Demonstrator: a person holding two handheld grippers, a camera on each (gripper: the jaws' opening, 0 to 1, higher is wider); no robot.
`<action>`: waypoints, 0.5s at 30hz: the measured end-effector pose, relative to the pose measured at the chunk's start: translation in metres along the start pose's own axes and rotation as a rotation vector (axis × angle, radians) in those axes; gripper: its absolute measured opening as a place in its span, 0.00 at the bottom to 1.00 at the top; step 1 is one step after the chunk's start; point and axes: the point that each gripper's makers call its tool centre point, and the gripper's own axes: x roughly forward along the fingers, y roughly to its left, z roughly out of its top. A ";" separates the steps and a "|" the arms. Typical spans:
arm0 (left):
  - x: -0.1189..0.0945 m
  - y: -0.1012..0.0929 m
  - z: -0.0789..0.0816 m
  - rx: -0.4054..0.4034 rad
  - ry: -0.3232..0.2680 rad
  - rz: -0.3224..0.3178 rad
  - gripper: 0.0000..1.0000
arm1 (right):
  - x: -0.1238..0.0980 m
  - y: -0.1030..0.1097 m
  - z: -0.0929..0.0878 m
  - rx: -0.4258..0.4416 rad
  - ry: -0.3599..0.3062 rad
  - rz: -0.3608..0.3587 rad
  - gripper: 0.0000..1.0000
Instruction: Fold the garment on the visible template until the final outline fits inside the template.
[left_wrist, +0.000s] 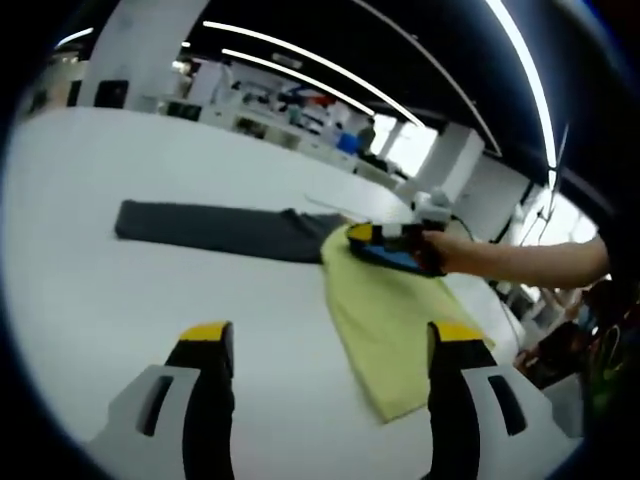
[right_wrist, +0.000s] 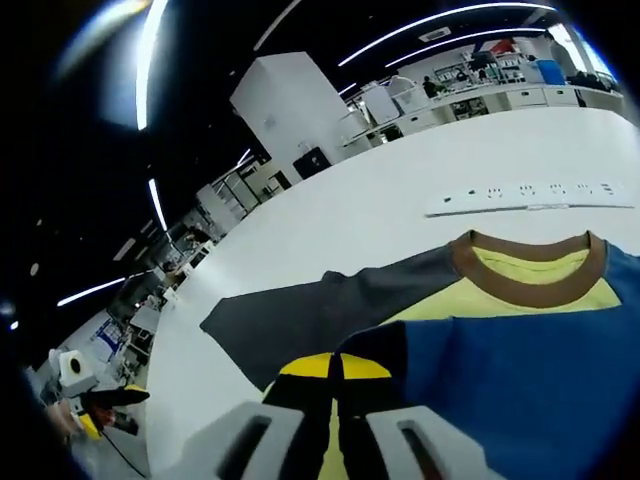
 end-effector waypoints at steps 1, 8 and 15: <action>0.000 0.000 0.000 -0.001 -0.001 0.001 0.75 | 0.000 0.000 0.000 0.000 0.000 0.001 0.00; -0.001 -0.001 0.000 -0.001 -0.005 0.001 0.75 | -0.002 0.010 0.004 -0.048 -0.014 0.028 0.00; 0.001 -0.006 -0.001 -0.001 -0.006 -0.009 0.76 | -0.023 0.037 0.020 -0.203 -0.077 0.076 0.31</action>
